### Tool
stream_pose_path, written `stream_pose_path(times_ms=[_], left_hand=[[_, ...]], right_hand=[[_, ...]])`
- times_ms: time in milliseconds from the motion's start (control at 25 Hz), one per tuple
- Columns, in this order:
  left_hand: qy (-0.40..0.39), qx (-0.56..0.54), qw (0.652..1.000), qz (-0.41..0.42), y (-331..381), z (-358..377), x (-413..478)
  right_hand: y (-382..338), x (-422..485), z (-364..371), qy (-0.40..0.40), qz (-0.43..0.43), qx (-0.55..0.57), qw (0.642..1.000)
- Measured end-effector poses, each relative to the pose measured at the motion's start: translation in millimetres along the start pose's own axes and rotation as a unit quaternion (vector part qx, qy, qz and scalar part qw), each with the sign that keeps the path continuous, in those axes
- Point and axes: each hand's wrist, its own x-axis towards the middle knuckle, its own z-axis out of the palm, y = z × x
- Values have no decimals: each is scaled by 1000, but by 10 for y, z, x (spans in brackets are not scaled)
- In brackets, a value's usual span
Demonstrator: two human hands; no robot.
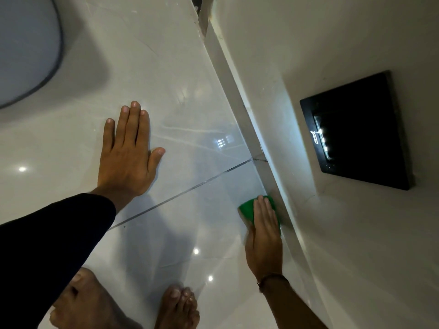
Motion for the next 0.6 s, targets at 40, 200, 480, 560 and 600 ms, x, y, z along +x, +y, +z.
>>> stream_pose_path(times_ms=[40, 200, 480, 560, 600], left_hand=[[0, 0, 1000, -1, -1, 0, 1], [-2, 0, 1000, -2, 19, -12, 3], [1, -5, 1000, -6, 30, -22, 6], [-2, -6, 1000, -5, 33, -30, -4], [-2, -4, 1000, -5, 36, -25, -3]], right_hand=[[91, -111, -10, -7, 1, -5, 1000], [177, -351, -71, -32, 29, -25, 999], [-245, -70, -319, 17, -42, 37, 998], [-488, 298, -287, 29, -69, 46, 996], [-599, 537, -254, 35, -75, 49, 995]])
